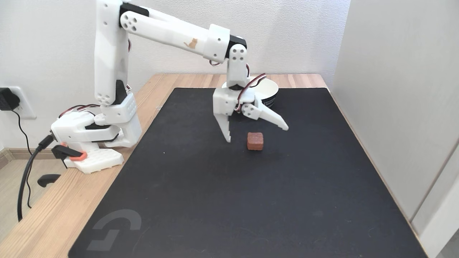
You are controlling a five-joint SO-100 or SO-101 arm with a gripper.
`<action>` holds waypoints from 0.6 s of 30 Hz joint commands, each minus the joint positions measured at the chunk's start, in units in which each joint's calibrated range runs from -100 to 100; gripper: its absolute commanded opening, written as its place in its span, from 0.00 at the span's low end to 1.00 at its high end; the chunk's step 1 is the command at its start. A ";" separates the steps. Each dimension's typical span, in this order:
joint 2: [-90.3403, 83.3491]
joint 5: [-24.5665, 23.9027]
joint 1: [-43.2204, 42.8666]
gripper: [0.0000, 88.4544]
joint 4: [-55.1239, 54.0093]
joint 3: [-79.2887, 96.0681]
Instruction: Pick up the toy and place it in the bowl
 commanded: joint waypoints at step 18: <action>10.32 0.02 -0.19 0.42 2.72 -11.96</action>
